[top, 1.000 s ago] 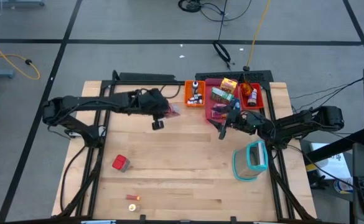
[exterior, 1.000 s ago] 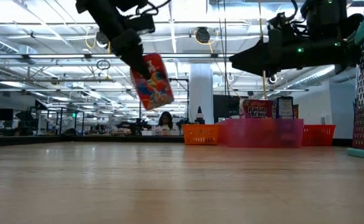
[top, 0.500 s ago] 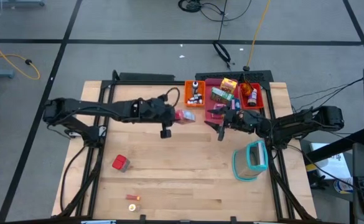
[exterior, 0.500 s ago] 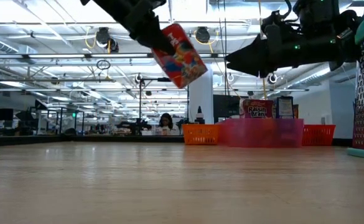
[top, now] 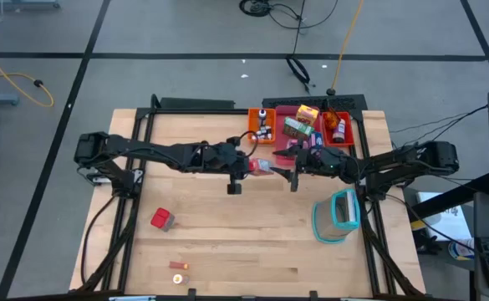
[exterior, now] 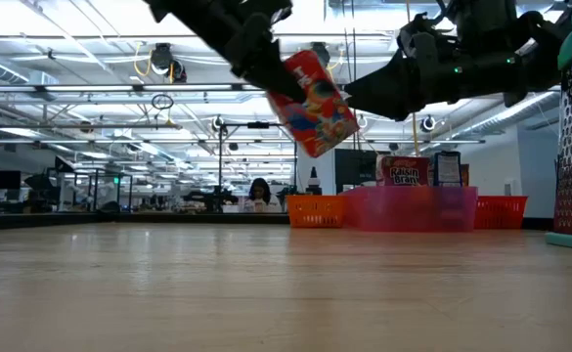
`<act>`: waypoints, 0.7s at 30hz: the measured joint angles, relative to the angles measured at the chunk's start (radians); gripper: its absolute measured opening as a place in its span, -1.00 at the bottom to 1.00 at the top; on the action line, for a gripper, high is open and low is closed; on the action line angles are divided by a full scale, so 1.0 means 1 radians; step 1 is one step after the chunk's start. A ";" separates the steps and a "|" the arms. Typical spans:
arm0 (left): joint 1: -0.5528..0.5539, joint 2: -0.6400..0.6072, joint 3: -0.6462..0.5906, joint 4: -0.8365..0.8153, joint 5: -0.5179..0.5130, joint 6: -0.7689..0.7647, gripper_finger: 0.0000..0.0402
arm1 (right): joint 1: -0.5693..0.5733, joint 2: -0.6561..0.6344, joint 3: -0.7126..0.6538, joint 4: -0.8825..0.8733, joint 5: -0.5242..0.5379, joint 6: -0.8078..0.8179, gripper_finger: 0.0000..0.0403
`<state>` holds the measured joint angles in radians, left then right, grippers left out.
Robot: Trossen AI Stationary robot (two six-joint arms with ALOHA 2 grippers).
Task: Pick & Place Kitchen Items
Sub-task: Put the red cereal box into the pink bin
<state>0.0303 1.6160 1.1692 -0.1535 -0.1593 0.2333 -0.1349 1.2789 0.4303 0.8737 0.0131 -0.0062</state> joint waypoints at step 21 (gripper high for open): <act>-0.006 0.098 0.147 -0.187 -0.066 0.021 -0.55 | 0.012 0.090 0.044 -0.008 -0.060 -0.004 0.26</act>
<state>0.0246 1.7142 1.3160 -0.3405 -0.2256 0.2548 -0.1229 1.3693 0.4744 0.8658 -0.0471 -0.0098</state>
